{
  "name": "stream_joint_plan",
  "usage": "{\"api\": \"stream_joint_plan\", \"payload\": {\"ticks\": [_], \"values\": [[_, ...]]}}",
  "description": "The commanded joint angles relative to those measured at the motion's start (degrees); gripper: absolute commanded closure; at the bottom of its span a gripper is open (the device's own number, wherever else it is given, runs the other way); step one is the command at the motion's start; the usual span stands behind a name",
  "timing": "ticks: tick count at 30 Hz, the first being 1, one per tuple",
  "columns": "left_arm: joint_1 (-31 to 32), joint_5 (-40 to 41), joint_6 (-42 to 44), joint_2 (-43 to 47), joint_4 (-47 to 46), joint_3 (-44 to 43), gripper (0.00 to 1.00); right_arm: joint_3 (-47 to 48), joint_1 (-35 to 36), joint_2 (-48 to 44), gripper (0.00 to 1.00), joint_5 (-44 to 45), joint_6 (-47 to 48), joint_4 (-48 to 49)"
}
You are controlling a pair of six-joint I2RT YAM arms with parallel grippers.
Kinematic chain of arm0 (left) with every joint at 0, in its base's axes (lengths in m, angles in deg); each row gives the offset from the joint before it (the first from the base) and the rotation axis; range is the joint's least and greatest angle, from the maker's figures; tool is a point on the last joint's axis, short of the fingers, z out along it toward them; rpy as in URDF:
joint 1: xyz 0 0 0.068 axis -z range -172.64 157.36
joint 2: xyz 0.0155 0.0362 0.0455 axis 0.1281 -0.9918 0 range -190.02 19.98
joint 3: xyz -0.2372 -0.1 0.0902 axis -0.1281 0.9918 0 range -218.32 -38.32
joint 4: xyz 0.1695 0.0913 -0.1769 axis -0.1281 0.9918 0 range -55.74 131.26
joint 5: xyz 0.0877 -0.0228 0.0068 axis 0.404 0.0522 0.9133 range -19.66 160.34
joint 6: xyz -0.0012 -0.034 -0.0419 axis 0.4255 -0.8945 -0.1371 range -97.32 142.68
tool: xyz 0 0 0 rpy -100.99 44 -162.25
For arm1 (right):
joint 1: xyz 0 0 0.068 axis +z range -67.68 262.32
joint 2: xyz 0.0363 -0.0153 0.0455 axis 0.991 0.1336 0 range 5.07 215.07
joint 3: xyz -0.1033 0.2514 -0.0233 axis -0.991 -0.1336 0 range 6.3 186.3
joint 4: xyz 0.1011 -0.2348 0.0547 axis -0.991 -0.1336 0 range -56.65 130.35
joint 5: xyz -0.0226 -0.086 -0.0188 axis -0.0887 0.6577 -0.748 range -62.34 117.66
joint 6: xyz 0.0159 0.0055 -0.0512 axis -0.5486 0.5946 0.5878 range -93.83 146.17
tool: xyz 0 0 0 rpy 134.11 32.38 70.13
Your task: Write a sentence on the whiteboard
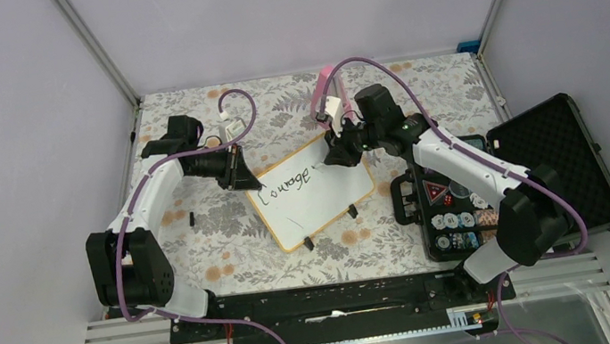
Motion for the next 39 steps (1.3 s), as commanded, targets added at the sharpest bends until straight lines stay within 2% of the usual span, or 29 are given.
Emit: {"api": "stream_joint_plan", "payload": {"ticks": [1,15,39], "values": [[0.1,4.5,2.1,0.9,-2.5,0.3,1.0,-0.6,0.3,-1.1,1.0,2.7,2.0,0.8],[0.2,4.5,2.0,0.9,-2.6,0.2,1.0,-1.6,-0.1,-1.8,1.0,1.8,2.2,0.8],[0.2,4.4,2.0,0.9,-2.6,0.4,1.0,3.1,-1.6,-0.9,1.0,2.9,2.2,0.1]]}}
